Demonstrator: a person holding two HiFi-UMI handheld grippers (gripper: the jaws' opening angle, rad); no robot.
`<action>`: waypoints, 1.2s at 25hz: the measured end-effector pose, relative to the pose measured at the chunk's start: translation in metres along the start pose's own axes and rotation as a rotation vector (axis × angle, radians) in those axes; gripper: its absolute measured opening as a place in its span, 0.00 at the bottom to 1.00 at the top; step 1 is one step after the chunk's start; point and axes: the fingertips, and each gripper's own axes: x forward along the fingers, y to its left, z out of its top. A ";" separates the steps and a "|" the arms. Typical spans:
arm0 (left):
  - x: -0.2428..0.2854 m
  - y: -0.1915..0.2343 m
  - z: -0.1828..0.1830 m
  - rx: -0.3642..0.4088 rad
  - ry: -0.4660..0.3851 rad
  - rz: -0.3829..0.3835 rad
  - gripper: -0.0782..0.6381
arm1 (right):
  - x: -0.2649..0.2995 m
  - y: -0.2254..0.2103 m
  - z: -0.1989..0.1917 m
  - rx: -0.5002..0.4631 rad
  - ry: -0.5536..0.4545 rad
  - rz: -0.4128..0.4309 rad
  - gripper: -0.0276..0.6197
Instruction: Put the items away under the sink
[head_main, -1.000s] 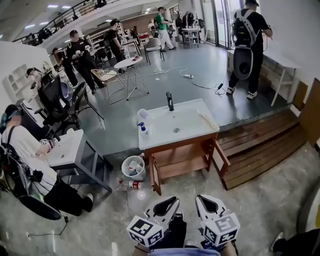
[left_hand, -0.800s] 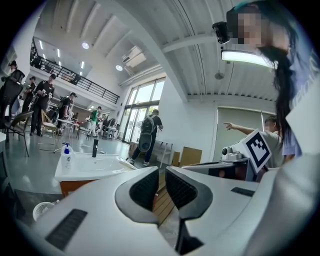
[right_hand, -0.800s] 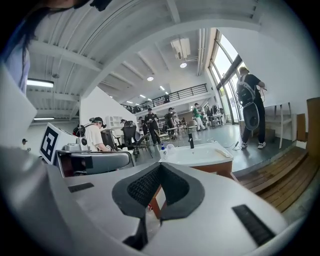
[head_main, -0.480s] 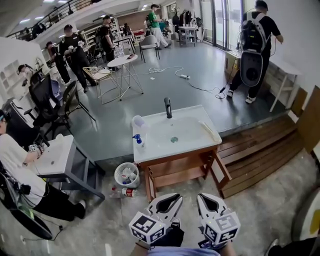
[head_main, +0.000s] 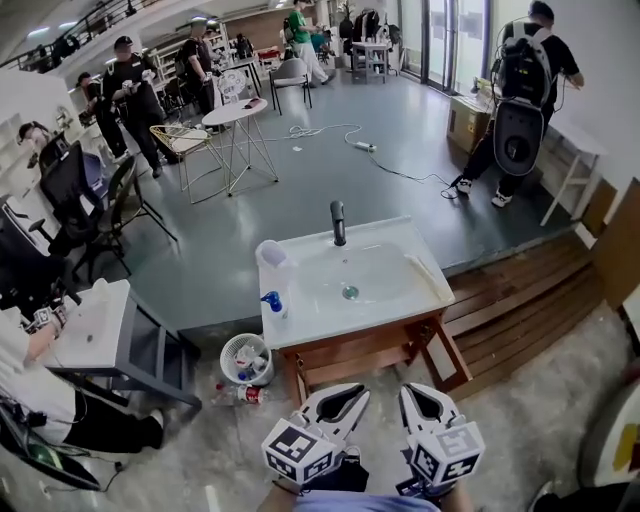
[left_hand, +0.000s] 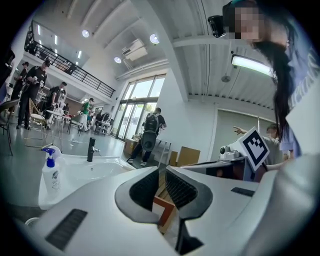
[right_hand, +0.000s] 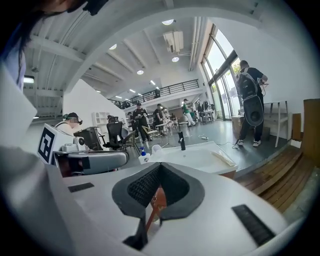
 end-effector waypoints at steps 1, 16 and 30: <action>0.003 0.007 -0.001 0.000 0.004 -0.008 0.18 | 0.007 -0.002 -0.004 -0.001 0.013 -0.002 0.05; 0.025 0.041 -0.009 -0.049 0.016 -0.112 0.18 | 0.036 -0.024 -0.015 0.035 0.069 -0.117 0.05; 0.037 0.072 -0.008 -0.075 0.007 -0.025 0.18 | 0.064 -0.067 -0.006 0.030 0.080 -0.121 0.05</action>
